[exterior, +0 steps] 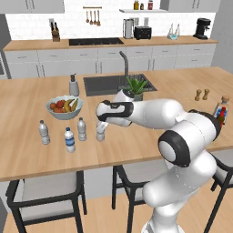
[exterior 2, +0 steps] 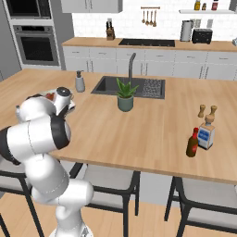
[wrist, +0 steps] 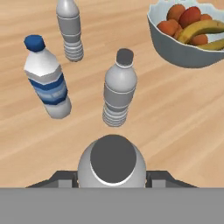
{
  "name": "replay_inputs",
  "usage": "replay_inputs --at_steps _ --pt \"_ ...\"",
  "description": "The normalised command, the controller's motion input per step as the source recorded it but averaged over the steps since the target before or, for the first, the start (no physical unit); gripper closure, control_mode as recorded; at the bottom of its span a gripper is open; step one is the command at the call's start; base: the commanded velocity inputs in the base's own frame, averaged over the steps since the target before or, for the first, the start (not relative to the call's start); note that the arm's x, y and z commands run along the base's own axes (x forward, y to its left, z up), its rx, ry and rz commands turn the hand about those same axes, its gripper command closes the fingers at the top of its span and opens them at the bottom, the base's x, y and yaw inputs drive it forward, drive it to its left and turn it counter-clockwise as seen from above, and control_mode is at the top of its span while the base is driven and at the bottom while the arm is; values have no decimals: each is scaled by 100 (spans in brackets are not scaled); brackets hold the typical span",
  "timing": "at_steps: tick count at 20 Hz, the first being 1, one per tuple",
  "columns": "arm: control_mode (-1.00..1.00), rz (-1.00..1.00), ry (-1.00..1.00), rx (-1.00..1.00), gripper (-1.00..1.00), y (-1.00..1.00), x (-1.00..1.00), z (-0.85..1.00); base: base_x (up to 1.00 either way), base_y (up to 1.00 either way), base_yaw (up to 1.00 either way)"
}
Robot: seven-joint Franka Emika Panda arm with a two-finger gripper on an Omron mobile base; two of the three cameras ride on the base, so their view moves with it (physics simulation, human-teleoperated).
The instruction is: Move the plastic bottles in the middle to the plastics group, and the glass bottles in the middle to the glass group.
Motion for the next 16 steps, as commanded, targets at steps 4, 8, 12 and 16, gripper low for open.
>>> replay_inputs --at_steps 4,8,12,16 --pt "-100 9 0 0 100 51 0 0 0 0 0" --pt "-100 7 0 0 100 40 -7 -1 0 0 0" --pt "-100 1 0 0 100 8 -2 -13 0 0 0" --pt "-100 1 0 0 100 0 0 -12 0 0 0"
